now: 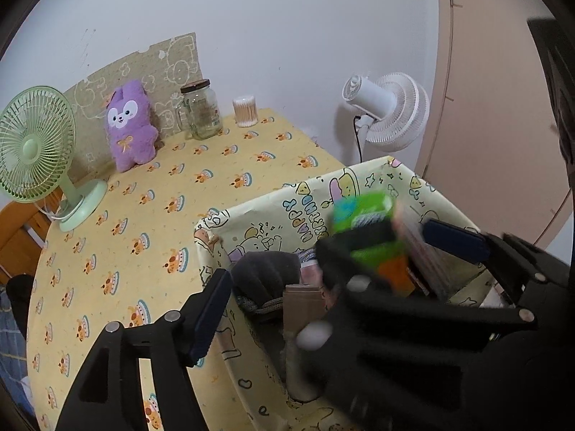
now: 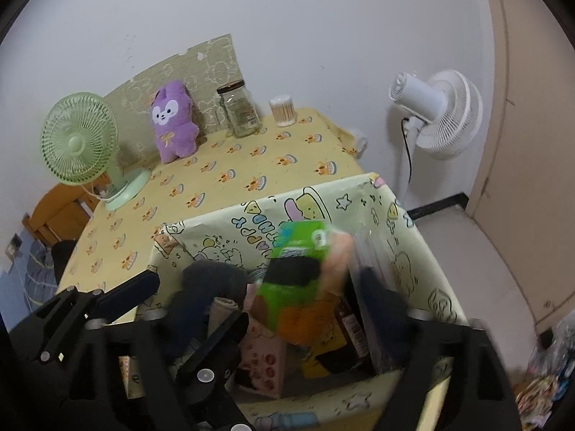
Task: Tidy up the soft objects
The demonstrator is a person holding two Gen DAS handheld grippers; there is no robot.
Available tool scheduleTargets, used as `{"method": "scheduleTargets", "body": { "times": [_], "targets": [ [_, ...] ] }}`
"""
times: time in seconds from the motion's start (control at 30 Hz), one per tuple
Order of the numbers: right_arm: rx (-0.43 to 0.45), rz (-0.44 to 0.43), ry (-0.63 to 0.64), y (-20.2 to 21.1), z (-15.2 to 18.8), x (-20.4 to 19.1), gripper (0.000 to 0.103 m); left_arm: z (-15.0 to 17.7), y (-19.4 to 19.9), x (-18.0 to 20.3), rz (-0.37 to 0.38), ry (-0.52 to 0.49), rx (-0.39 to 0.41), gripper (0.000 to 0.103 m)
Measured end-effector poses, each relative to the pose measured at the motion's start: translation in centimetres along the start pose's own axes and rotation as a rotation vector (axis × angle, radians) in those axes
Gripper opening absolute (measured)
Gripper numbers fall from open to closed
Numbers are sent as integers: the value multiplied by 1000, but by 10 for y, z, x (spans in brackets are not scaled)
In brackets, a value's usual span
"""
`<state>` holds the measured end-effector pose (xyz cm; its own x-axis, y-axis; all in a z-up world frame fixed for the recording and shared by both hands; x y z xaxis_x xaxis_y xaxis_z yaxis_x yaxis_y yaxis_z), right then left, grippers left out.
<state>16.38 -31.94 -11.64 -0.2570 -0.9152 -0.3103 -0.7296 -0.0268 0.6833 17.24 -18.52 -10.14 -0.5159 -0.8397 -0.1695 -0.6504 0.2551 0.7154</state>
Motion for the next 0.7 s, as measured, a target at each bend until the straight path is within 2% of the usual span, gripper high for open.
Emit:
{"method": "scheduleTargets", "body": {
  "times": [0.13,0.5,0.7],
  "targets": [
    [17,6,9,8,1,-5,95,1,9,-2,-11,1,16,81],
    [83,28,31,42,7,-22,99,8,43,-10,-12,16,80,86],
    [127,18,54,64,12,-40,102,16,71,-24,-39,37,123,90]
  ]
}}
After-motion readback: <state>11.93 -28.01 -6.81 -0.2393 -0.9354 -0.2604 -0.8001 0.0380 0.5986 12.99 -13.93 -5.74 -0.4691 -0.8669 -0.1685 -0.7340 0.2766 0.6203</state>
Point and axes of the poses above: each gripper's, at about its wrist camera, not at the fingertips, and y roughly against the way its jaws point, x to its right, z to its underside, the point moved 3 cm from there along -y, roughly the way its jaws point, and after that the axes turned 9 degrees about -y, right-handed, at the moved point
